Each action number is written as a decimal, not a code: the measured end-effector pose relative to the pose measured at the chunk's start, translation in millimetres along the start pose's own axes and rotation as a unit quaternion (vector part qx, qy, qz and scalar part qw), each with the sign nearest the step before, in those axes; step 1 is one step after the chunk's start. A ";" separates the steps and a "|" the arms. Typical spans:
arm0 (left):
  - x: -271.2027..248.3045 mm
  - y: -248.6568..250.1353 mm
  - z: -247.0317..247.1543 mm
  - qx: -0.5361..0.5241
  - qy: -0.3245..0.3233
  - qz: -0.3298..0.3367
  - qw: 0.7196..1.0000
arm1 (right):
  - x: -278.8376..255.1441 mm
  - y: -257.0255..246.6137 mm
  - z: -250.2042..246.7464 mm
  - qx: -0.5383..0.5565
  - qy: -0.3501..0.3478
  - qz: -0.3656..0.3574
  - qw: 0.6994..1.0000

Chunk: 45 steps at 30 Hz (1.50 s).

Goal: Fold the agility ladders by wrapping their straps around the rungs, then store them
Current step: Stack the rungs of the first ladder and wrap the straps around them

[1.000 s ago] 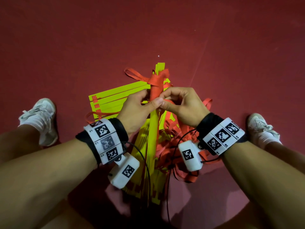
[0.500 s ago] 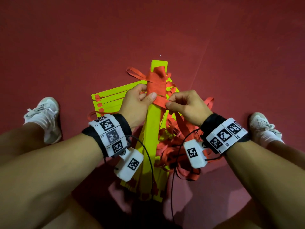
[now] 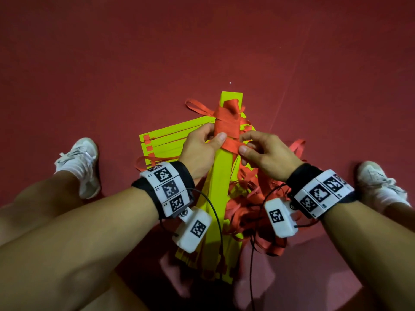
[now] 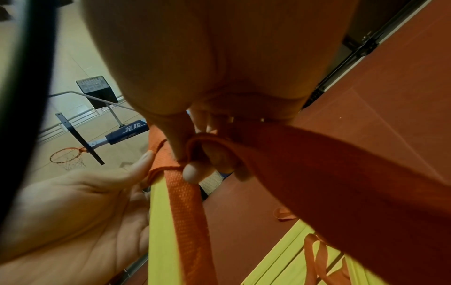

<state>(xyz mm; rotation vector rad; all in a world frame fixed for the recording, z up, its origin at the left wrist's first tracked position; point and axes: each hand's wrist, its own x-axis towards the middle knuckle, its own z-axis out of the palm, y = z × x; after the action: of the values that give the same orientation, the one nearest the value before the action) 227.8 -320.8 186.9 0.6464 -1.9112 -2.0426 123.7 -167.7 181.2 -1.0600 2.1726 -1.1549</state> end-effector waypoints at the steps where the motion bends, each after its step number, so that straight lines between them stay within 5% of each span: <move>1: 0.6 -1.4 -0.5 -0.004 -0.003 0.001 1.000 | -0.4 -0.9 -0.3 -0.003 -0.005 -0.006 1.000; 11: 1.7 -5.9 -3.3 0.058 0.014 0.024 0.998 | -5.4 -9.0 5.9 0.060 0.000 -0.058 0.997; 24: -3.9 -2.4 -5.3 -0.008 0.015 -0.034 0.999 | -11.9 -16.0 2.1 0.132 0.031 -0.001 0.991; 32: -1.3 -8.8 -12.0 0.096 0.009 0.001 0.995 | -10.2 -14.5 4.4 0.104 0.010 -0.017 0.994; 37: -11.8 -3.7 -7.7 0.110 -0.045 0.026 0.993 | -9.1 -11.5 7.3 0.081 0.018 -0.031 0.996; 45: -7.5 -8.5 -7.5 0.102 -0.032 0.039 0.993 | -7.8 -8.2 11.5 0.028 0.013 0.013 0.999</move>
<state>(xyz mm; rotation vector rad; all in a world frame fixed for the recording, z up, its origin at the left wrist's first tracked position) 238.8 -322.9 179.2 0.5482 -2.1671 -1.8577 139.6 -170.0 182.1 -0.9952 2.1548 -1.2151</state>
